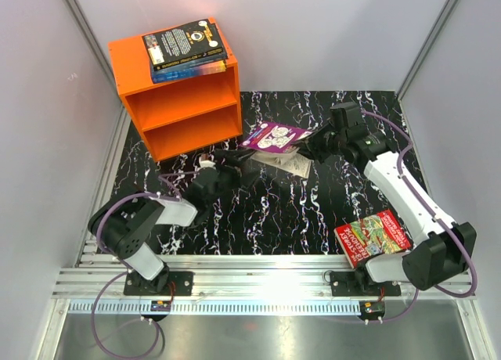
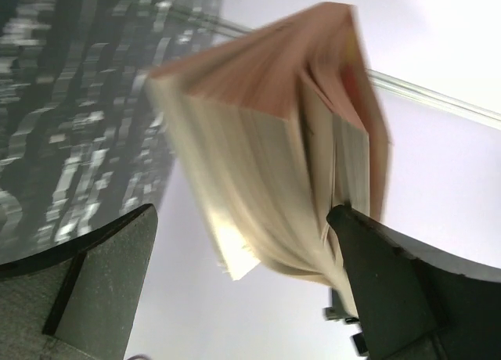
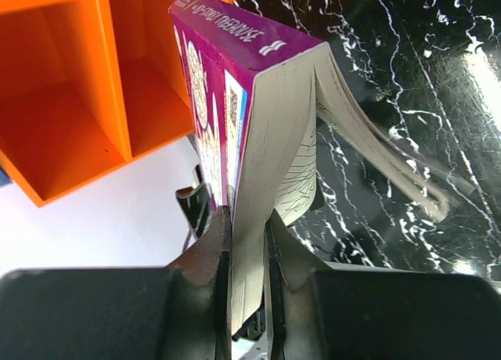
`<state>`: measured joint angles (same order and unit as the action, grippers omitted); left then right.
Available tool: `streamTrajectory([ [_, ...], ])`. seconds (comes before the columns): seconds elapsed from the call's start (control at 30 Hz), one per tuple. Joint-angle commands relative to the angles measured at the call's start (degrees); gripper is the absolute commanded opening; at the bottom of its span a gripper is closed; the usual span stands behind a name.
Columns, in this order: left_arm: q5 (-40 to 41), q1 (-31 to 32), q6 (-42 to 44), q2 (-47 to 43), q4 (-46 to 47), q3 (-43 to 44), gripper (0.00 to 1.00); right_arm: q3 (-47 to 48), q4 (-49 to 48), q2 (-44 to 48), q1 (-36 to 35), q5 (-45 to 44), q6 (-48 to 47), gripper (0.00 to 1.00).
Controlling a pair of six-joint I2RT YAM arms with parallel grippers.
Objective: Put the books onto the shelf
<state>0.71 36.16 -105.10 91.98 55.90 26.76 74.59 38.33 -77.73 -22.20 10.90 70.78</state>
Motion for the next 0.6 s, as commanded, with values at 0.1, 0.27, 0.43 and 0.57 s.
streamTrajectory([
  [0.1, 6.05, 0.58, -1.77, 0.38, 1.05, 8.56, 0.99, -0.92, -8.24, 4.78, 0.49, 4.65, 10.74, 0.0],
  [0.27, 8.25, 0.58, -5.46, 3.46, 2.9, 10.94, 0.99, -5.86, -12.05, 8.47, 0.4, 5.98, 17.45, 0.0],
  [0.43, 3.6, 0.14, -3.98, 7.85, 1.76, 17.52, 0.82, -5.86, -14.59, 9.62, 0.31, 9.31, 21.94, 0.0],
  [0.57, 1.58, 0.14, -5.02, 10.4, 2.64, 22.27, 0.04, -3.4, -11.54, 9.88, -0.39, 9.32, 21.59, 0.0],
])
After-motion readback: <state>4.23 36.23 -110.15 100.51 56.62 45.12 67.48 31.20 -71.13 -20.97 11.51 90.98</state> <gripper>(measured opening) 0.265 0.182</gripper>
